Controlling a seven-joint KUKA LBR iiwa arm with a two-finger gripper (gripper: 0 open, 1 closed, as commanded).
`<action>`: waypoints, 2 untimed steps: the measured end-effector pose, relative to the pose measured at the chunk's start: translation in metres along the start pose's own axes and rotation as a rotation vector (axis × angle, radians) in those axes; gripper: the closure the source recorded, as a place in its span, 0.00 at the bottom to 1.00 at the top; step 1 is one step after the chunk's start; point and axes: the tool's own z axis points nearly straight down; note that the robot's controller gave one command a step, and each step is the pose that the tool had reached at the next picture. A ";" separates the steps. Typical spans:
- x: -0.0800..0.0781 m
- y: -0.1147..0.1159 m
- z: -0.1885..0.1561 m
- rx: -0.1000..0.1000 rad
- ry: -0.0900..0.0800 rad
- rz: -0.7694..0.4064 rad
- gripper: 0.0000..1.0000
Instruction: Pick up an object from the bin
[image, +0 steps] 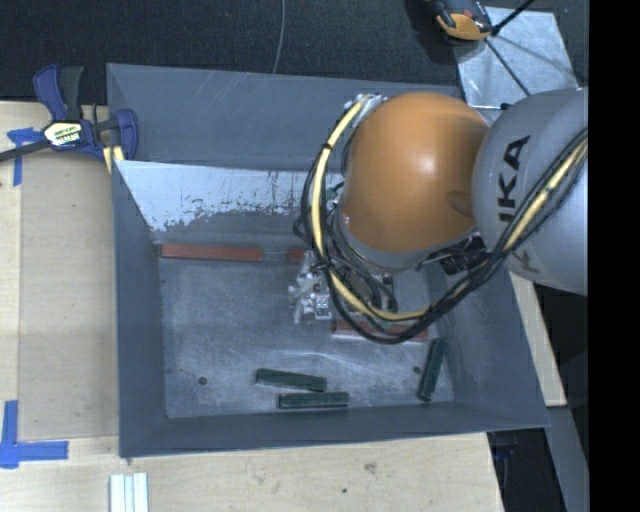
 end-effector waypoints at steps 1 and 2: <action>-0.008 -0.001 0.068 0.001 0.003 0.061 1.00; -0.010 -0.004 0.099 0.004 0.014 0.073 1.00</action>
Offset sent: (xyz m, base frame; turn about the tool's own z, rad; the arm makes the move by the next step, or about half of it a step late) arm 0.0234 -0.0093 -0.0440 0.0579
